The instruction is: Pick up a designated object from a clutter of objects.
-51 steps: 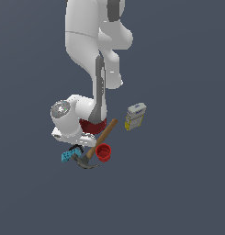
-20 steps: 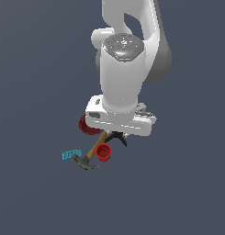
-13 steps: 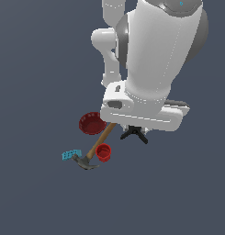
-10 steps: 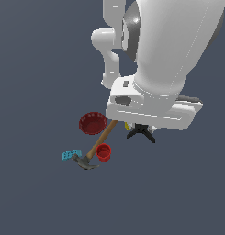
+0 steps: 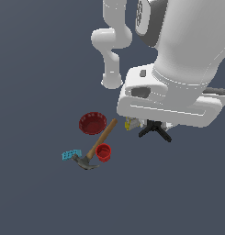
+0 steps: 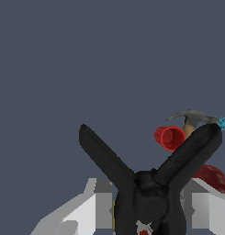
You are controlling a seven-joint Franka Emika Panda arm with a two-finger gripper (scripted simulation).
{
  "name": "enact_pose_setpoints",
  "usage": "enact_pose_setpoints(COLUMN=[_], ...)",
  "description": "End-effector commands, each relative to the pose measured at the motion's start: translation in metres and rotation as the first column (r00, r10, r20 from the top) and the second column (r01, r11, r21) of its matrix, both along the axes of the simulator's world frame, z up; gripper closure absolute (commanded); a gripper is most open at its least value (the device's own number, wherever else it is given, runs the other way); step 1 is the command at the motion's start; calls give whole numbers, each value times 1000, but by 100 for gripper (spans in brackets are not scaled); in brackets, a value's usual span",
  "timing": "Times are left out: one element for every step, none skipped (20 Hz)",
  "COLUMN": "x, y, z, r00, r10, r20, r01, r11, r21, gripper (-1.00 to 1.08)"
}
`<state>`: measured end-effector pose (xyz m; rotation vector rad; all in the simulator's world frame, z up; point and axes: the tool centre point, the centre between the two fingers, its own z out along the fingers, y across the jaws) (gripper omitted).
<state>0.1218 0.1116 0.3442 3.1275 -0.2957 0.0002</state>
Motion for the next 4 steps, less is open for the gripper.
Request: enact_pose_setpoints(x=[1, 2, 2, 2], y=[2, 3, 3, 3], z=[3, 4, 4, 4], r00=[1000, 1000, 1000, 1000], r10=[-1, -1, -1, -1], r20=[0, 0, 0, 0], r01=[1, 1, 1, 1], r11=[1000, 1000, 1000, 1000], r21=[0, 0, 0, 0], gripper=[108, 108, 108, 108])
